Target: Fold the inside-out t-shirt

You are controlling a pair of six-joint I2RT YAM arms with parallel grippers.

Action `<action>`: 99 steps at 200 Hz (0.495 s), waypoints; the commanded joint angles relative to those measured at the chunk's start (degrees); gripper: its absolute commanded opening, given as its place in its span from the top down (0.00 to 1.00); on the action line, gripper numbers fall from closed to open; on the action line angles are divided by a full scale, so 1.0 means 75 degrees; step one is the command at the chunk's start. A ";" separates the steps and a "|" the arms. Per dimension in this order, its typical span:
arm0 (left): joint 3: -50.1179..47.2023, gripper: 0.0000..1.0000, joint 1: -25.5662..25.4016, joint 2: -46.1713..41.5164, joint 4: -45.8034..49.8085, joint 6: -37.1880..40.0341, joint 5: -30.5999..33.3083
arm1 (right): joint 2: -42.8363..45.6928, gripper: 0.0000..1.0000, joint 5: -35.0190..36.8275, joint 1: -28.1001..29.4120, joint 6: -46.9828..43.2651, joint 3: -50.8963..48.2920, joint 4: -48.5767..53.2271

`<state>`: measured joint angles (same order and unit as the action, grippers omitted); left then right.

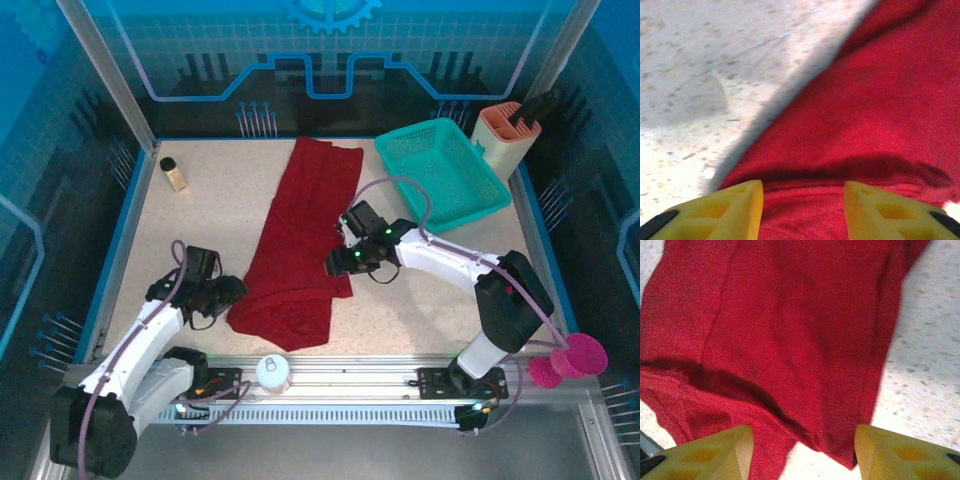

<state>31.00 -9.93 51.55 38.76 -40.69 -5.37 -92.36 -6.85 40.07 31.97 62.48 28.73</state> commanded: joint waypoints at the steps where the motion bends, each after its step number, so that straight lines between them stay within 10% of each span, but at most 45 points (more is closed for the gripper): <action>1: 0.0842 0.49 -0.0679 0.0638 0.0524 0.0547 0.0003 | -0.0166 0.40 0.0151 0.0143 0.0585 -0.0490 0.0253; 42: 0.1209 0.44 -0.1433 0.2379 0.0186 0.0305 0.0435 | -0.0588 0.40 -0.0422 0.0078 0.0935 -0.1064 -0.0071; 63: 0.1140 0.44 -0.1441 0.2991 0.0017 0.0194 0.1036 | -0.0691 0.61 -0.1069 0.0115 0.1019 -0.1266 -0.0686; 99: 0.1112 1.00 -0.1297 0.2861 0.0190 -0.0120 0.1918 | -0.0263 0.91 -0.1326 0.0162 0.0913 -0.1127 -0.0770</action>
<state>39.24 -20.40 75.22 38.65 -40.05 2.24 -96.88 -12.60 40.84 38.85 53.15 24.49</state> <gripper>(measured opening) 0.178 0.119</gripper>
